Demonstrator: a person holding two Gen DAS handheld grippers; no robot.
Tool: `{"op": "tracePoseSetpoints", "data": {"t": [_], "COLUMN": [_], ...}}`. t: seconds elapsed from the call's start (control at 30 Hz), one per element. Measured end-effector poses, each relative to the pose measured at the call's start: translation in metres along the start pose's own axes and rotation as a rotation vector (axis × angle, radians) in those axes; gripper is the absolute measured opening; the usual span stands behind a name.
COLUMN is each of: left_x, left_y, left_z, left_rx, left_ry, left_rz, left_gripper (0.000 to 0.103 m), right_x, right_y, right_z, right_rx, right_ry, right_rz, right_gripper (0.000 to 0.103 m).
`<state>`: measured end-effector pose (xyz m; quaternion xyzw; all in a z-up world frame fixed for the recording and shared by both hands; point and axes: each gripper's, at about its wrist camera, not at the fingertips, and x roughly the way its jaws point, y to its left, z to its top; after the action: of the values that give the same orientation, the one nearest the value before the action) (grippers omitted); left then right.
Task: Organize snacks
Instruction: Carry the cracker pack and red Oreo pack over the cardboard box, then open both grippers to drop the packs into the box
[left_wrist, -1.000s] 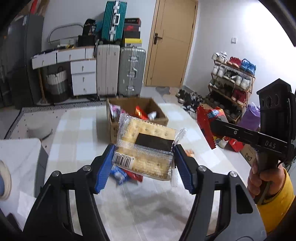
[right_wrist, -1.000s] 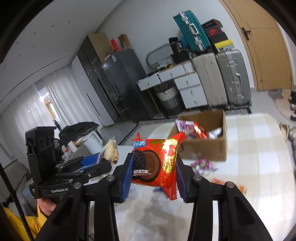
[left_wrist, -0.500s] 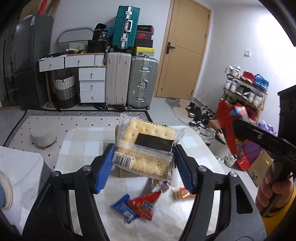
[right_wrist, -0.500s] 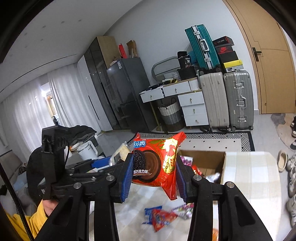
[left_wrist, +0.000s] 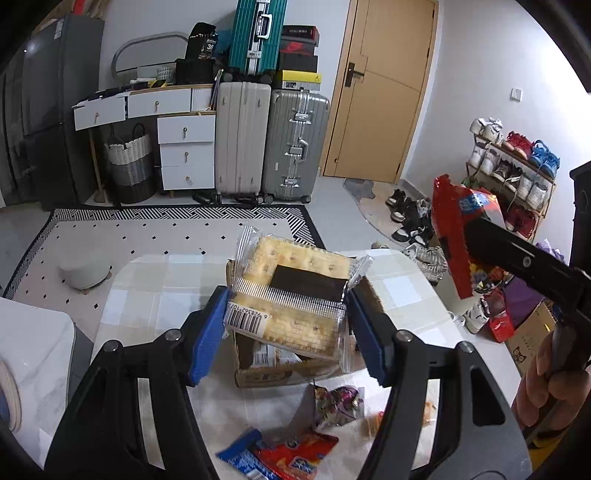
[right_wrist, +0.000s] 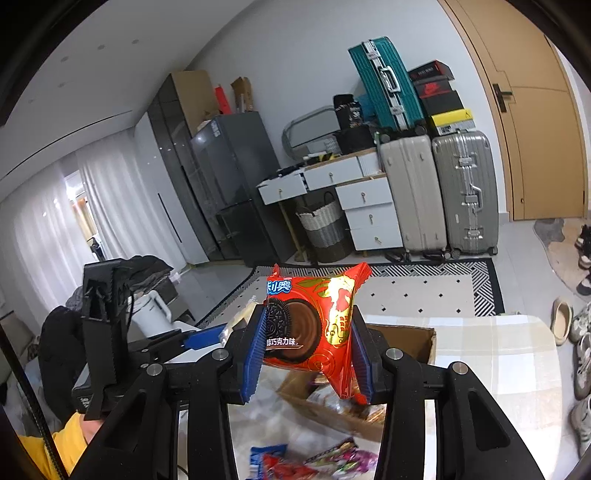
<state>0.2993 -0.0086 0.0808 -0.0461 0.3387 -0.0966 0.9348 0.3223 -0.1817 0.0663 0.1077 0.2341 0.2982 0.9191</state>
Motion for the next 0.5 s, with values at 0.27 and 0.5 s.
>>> {"op": "tracePoseSetpoints", "data": {"t": [0.27, 0.5], "left_x": [0.085, 0.14], "left_y": [0.009, 0.01], "left_z": [0.011, 0.006], "left_rx": [-0.002, -0.001], "left_ry": [0.079, 0.145], "left_rz": [0.012, 0.007], "left_gripper": [0.062, 0.062], "right_x": [0.052, 0.085], "right_y": [-0.036, -0.062], "right_z": [-0.005, -0.014], "right_rx": [0.043, 0.079], "right_ry": [0.073, 0.124], "right_rz": [-0.039, -0.063], "right_gripper": [0.042, 0.042]}}
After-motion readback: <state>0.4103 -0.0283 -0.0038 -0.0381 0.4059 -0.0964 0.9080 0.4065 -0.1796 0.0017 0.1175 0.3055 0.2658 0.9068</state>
